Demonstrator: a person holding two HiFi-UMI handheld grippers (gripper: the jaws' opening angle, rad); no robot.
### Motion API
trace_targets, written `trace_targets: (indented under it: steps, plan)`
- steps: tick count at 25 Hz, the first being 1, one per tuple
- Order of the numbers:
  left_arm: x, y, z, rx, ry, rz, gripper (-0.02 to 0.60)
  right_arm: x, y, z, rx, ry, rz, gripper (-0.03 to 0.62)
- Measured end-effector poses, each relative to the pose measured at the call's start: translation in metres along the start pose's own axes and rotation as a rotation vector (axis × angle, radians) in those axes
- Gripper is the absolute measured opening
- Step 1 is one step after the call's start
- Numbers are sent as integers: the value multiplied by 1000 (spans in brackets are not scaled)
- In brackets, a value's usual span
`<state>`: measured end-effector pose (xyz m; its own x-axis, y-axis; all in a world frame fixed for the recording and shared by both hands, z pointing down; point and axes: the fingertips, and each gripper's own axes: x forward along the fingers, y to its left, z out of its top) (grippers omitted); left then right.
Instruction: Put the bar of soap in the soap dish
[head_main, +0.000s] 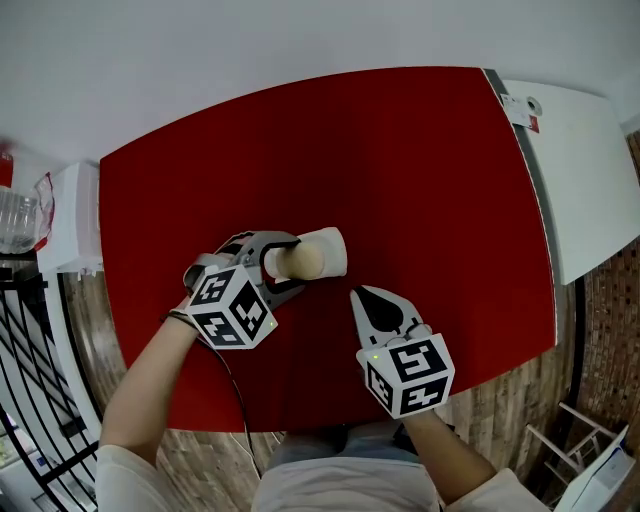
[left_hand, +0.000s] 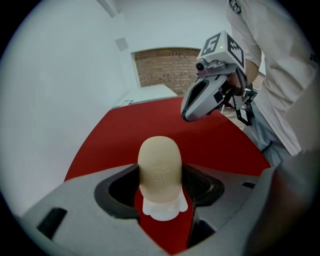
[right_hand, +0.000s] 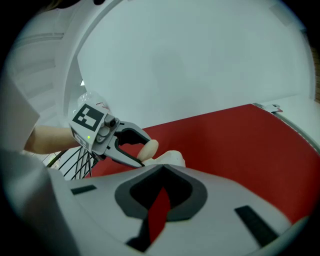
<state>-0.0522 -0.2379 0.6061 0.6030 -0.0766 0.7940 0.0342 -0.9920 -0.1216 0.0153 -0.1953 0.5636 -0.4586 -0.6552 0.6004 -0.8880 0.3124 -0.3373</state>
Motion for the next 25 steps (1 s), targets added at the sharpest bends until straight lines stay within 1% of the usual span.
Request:
trace_targets:
  steps: [10, 25]
  plan:
    - [29, 1, -16, -50, 24, -39, 278, 6, -8, -4, 21, -3, 10, 3]
    - [42, 0, -24, -86, 17, -69, 278, 8, -14, -6, 36, -4, 13, 5]
